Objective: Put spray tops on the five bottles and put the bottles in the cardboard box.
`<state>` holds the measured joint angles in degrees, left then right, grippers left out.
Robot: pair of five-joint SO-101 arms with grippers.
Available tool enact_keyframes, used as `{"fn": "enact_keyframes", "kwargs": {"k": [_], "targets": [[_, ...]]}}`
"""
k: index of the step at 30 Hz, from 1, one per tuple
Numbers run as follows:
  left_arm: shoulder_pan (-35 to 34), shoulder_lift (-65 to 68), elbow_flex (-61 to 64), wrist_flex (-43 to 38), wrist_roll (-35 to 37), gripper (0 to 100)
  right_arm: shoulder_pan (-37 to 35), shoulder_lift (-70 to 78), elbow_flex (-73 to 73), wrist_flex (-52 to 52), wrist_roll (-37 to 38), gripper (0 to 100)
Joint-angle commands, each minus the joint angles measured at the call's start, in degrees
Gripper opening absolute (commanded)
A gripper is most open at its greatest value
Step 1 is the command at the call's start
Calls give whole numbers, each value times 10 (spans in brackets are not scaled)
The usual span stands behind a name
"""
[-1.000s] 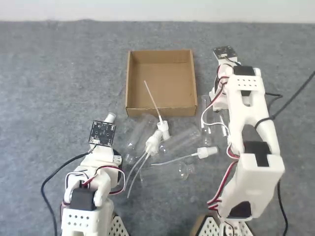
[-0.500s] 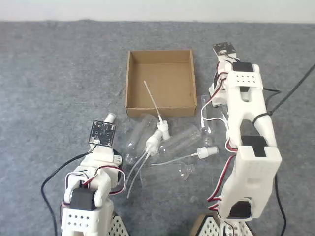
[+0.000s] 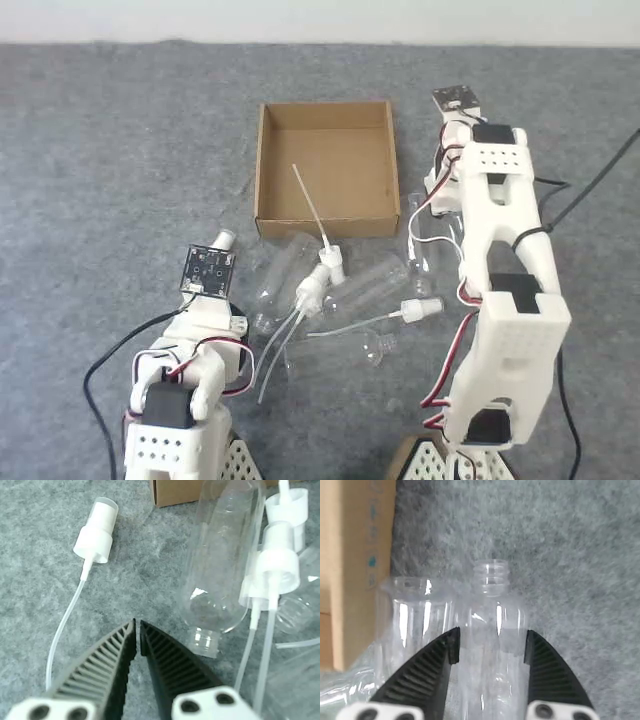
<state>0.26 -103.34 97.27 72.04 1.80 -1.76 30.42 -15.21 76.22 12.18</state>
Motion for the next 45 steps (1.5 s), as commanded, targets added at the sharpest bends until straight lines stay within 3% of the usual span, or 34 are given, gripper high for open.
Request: {"fn": "enact_keyframes", "kwargs": {"k": [1,20,27,45], "targets": [[-4,-11,-7,3,1,14,17,7,-6,29,9,162],[-4,-11,-7,3,1,13,21,7,-6,113,14,167],[-4,-11,-7,3,1,13,17,14,-6,110,49,245],[-4,-11,-7,3,1,13,20,-30,-4,140,44,86]]}}
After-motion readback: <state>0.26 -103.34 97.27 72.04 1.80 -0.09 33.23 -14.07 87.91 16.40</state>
